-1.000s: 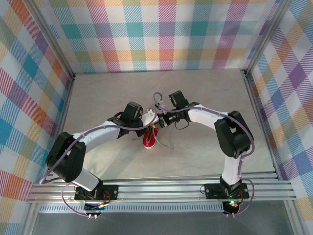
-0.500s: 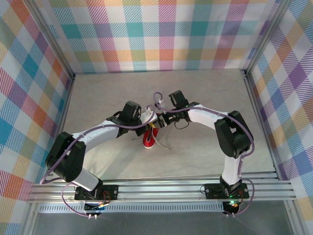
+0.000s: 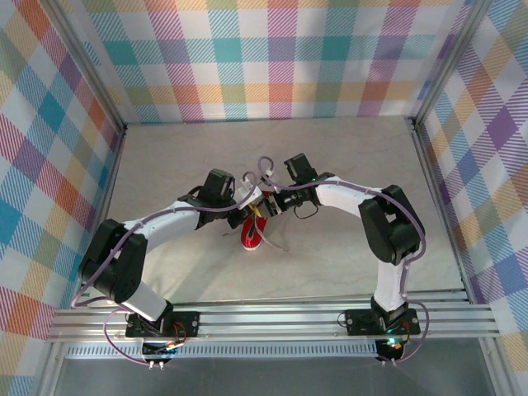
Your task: Tie the shoes
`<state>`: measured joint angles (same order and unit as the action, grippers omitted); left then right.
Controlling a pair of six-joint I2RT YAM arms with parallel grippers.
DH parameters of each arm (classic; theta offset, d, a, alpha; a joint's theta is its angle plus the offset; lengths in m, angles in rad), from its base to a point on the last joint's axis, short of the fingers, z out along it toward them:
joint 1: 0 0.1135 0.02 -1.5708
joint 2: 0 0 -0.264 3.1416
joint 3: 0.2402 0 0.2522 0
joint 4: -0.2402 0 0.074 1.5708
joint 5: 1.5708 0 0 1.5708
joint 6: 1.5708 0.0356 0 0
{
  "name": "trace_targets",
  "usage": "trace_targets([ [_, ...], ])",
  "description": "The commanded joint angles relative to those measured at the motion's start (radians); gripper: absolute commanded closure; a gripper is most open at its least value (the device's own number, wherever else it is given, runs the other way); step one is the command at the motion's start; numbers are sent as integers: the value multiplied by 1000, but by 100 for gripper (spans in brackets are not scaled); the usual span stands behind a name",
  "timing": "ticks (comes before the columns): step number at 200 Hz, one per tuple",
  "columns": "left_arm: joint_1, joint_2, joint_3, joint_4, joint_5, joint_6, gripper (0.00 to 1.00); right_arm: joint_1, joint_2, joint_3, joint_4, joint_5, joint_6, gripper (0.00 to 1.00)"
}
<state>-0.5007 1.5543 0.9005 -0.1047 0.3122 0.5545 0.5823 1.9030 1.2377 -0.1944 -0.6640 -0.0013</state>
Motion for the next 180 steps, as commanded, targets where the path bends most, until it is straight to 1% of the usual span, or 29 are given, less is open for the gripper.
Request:
trace_targets([
  [1,14,6,22,46,66,-35,100,4,25,8,29,-32,-9,60],
  [51,17,7,17,53,88,-52,100,4,31,2,63,-31,9,60],
  [60,17,7,17,58,91,-59,100,4,32,0,70,-37,12,61],
  [75,17,7,16,62,95,-66,100,4,26,-7,79,-32,12,67],
  [83,21,7,14,67,100,-72,100,3,18,-18,90,-25,13,68],
  [122,44,12,23,58,146,-89,100,-14,-23,-80,148,-33,23,58],
  [162,54,21,39,26,172,-90,100,-32,-44,-131,239,-72,58,51],
  [180,56,29,48,14,179,-90,100,-33,-42,-133,261,-87,71,50],
])
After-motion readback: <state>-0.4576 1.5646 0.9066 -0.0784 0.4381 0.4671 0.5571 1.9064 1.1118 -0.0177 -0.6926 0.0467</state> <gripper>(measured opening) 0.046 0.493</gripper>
